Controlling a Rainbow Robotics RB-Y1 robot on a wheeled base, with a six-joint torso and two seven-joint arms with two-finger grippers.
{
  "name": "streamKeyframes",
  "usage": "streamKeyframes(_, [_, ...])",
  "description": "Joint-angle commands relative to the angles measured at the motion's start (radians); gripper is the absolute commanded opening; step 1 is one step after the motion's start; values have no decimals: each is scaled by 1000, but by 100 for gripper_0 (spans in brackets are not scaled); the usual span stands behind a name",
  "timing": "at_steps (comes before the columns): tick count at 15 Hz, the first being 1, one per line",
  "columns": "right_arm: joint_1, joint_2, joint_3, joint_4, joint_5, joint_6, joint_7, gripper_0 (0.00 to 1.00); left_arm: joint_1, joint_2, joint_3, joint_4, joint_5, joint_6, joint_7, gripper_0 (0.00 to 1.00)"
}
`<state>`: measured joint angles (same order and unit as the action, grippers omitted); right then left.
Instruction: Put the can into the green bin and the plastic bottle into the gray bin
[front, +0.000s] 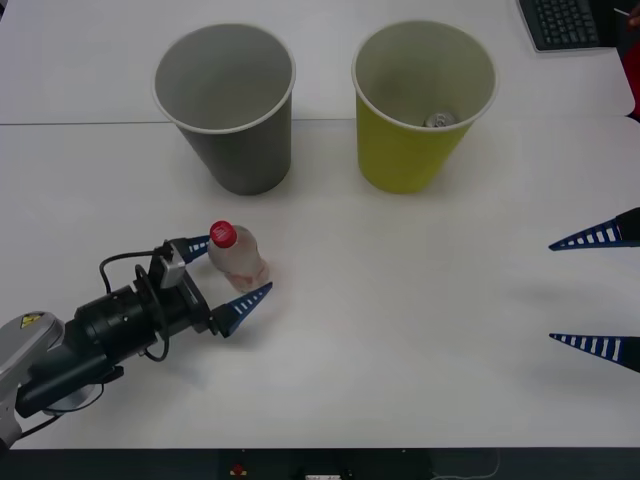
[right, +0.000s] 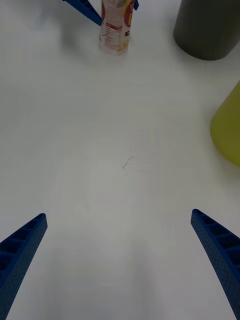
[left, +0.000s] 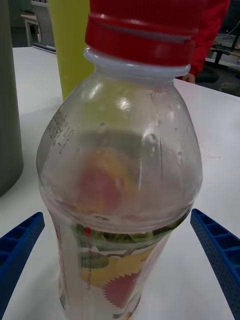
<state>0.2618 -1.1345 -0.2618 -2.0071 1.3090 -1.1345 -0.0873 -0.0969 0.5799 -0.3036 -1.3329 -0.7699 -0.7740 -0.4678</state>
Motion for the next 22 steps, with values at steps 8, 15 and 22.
streamKeyframes(8, [0,0,0,0,0,0,0,100,-3,-2,-2,-2,-3,4,-17,0])
streamKeyframes(15, [0,0,0,0,0,0,0,100,0,47,0,-71,-72,4,110,0])
streamKeyframes(22, [0,0,0,0,0,0,0,100,52,199,12,-321,-215,47,526,0])
